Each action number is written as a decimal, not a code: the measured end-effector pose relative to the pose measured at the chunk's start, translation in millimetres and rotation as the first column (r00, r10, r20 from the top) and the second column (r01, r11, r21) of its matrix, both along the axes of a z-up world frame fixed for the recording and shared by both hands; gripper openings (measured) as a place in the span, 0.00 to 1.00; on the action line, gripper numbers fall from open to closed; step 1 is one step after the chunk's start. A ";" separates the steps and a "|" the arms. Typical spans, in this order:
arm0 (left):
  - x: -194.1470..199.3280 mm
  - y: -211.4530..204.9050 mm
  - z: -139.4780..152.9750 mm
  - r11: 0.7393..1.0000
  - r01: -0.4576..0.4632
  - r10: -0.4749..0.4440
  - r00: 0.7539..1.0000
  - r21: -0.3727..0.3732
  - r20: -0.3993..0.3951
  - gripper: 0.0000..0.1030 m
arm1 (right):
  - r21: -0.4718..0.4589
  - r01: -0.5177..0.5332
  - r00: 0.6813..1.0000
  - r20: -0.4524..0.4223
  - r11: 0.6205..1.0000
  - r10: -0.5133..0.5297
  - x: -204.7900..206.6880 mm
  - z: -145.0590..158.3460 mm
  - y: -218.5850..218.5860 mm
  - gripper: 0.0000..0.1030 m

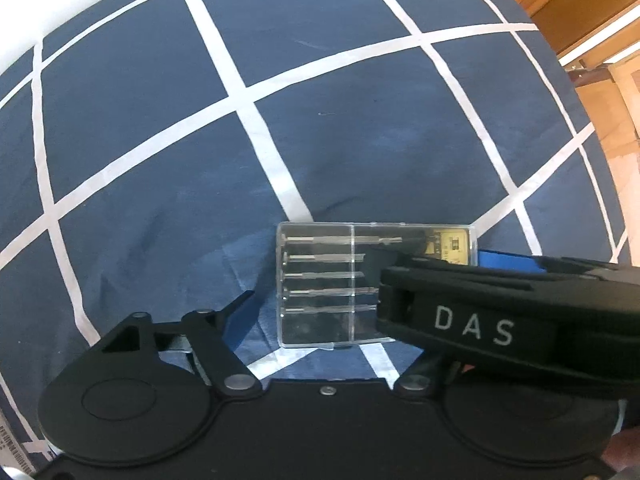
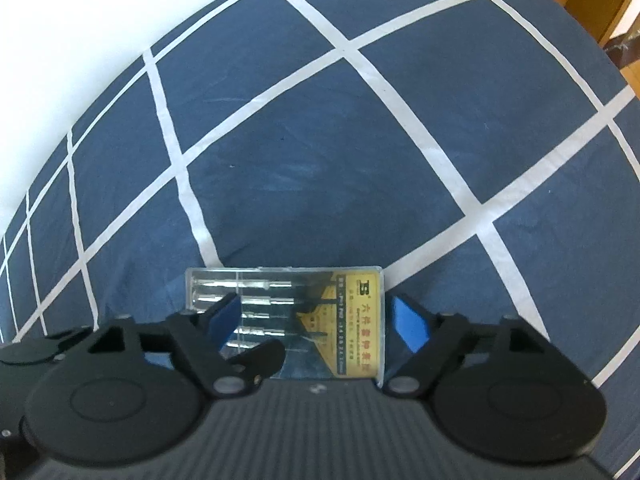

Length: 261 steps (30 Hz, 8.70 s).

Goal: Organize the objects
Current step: 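Close the right gripper on the screwdriver set case, then lift the screwdriver case with the right gripper and carry it into the box, then lower the screwdriver case onto the remotes and open the right gripper, then raise the right gripper and move it to the red-striped case, then close the right gripper on the red-striped black case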

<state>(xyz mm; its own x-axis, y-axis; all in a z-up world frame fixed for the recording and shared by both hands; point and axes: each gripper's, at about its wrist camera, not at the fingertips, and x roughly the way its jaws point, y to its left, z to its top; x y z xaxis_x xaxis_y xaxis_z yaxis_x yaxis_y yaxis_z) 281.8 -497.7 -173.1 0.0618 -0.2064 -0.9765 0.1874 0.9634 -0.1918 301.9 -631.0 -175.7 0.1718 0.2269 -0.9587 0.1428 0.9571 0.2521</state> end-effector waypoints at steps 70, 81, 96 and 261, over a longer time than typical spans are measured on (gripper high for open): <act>-207.2 173.1 173.3 0.955 -0.298 0.285 0.918 0.007 0.276 0.63 | 0.005 -0.271 0.931 0.257 0.963 0.261 -184.5 176.1 168.1 0.62; -247.1 268.3 184.2 0.933 -0.359 0.341 0.894 0.010 0.290 0.62 | 0.010 -0.330 0.909 0.274 0.944 0.314 -227.5 187.2 268.3 0.62; -267.7 386.5 182.0 0.915 -0.403 0.388 0.872 -0.008 0.298 0.62 | -0.007 -0.369 0.890 0.284 0.929 0.356 -252.7 186.7 394.0 0.62; -208.4 63.6 44.4 0.726 -0.675 0.669 0.738 0.132 0.087 1.00 | -0.081 -0.725 0.688 -0.047 0.684 0.724 -92.6 19.3 26.3 1.00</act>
